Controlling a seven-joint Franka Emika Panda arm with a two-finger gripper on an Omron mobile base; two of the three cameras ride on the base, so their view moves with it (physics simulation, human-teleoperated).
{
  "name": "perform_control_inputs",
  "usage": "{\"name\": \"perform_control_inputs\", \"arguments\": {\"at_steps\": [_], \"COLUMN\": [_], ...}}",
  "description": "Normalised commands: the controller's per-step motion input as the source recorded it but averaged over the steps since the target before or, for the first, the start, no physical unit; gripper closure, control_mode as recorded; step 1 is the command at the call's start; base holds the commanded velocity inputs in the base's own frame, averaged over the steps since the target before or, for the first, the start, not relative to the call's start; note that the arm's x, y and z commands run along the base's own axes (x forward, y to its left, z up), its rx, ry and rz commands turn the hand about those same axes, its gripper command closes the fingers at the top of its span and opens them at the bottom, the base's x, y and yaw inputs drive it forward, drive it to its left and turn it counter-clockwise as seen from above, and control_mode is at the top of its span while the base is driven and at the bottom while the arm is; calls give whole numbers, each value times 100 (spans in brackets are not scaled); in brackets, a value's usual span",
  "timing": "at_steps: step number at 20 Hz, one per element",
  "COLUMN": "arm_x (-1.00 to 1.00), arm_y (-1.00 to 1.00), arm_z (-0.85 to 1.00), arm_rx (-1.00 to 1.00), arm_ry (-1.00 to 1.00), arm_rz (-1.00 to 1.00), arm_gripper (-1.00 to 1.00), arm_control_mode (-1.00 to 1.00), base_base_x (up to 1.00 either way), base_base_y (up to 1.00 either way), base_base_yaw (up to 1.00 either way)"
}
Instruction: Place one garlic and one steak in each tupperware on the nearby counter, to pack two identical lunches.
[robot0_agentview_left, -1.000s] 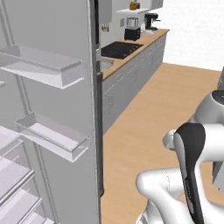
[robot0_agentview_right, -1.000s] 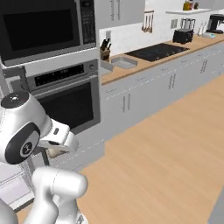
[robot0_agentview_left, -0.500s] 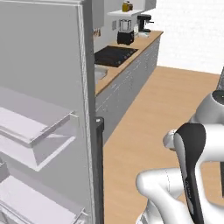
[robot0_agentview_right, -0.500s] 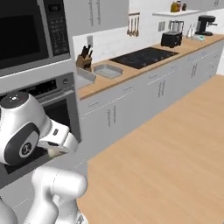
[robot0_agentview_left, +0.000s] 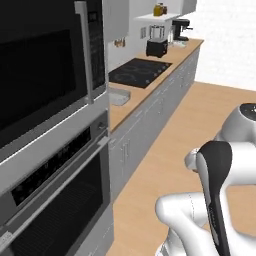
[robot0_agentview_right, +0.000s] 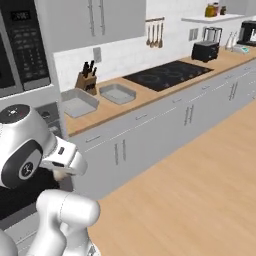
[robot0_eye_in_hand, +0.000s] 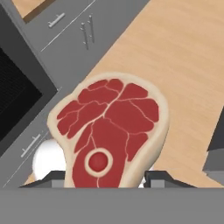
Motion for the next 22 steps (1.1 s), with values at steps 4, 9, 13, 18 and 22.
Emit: {"name": "perform_control_inputs", "arguments": {"at_steps": [4,9,13,18,22], "arm_x": [0,0,0,0,0], "arm_y": [0,0,0,0,0], "arm_z": [0,0,0,0,0], "arm_rx": [0,0,0,0,0], "arm_ry": [0,0,0,0,0], "arm_rz": [0,0,0,0,0], "arm_gripper": [100,100,100,100,100], "arm_control_mode": [100,100,100,100,100], "base_base_x": [100,100,99,83,40], "base_base_y": [-65,-90,-19,-12,-82], "base_base_yaw": [38,50,85,93,68]}}
